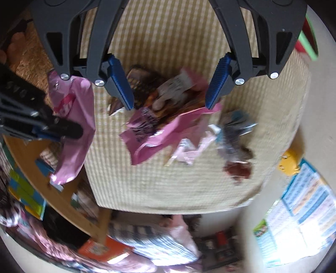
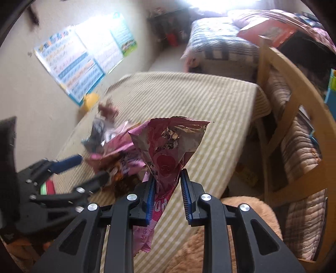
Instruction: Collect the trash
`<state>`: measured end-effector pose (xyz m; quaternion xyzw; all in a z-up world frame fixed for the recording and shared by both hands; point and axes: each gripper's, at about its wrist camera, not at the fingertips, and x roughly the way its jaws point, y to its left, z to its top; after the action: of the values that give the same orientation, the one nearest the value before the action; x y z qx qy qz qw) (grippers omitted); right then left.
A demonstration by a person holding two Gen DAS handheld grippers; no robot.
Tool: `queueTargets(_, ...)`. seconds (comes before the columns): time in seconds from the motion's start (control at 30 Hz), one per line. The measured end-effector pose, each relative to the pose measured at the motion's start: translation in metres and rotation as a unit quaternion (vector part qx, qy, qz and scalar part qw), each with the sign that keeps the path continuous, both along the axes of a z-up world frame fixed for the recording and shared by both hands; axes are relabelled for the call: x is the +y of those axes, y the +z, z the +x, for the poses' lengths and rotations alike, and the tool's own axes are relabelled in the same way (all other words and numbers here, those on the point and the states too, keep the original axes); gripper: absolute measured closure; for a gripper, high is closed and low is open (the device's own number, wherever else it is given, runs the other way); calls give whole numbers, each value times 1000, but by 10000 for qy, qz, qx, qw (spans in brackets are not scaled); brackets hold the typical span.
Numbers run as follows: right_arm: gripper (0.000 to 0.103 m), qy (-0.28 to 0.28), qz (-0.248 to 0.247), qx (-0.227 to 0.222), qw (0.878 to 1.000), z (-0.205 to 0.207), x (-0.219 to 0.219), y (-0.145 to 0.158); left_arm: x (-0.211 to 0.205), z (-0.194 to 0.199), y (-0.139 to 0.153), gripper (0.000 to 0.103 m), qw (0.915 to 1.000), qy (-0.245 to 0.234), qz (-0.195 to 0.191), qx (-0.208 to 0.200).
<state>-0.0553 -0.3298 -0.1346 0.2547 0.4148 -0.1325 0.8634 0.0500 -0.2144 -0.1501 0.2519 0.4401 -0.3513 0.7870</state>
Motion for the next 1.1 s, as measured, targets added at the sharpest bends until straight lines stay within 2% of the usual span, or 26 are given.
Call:
queueTargets(0.17,81,-200,372,18,9991,-3,-15,-10,-19,10,-19,29,9995,6,222,206)
queueTargets(0.3,81,-163,438,15,9989,-4,-16,-10,-21,26,-33,30,9967,377,207,687)
queueTargets(0.33,81,-148,440,2,9989,-4,-16,-10,-18,28,-34,36,9957,461,167,790)
queueTargets(0.37,81,-140,444,-6,9989,-3,-17,-9,-15,30,-35,53,9944,558,125,885)
queueTargets(0.4,81,-142,456,-10,9989,-2,-18,-9,-11,32,-35,62,9933,688,104,918)
queueTargets(0.5,81,-143,510,-1,9986,1,-19,-11,0,33,-30,78,9907,853,-87,1056)
queueTargets(0.67,81,-80,472,-8,9989,4,-16,-10,21,23,-13,88,9891,1005,-76,1070)
queueTargets(0.8,81,30,408,15,9992,7,-11,-10,49,14,-6,94,9833,1350,-29,1220)
queueTargets(0.93,81,107,354,40,9993,10,-6,-10,73,2,-7,95,9779,1595,4,1355)
queueTargets(1.03,81,140,330,47,9993,11,-3,-11,87,2,-10,93,9738,1811,-188,1359)
queueTargets(1.07,81,149,316,45,9994,12,-2,-11,90,4,-11,85,9715,1907,-307,1374)
queueTargets(1.1,81,158,300,39,9994,11,-2,-10,93,6,-10,70,9693,1974,-454,1393)
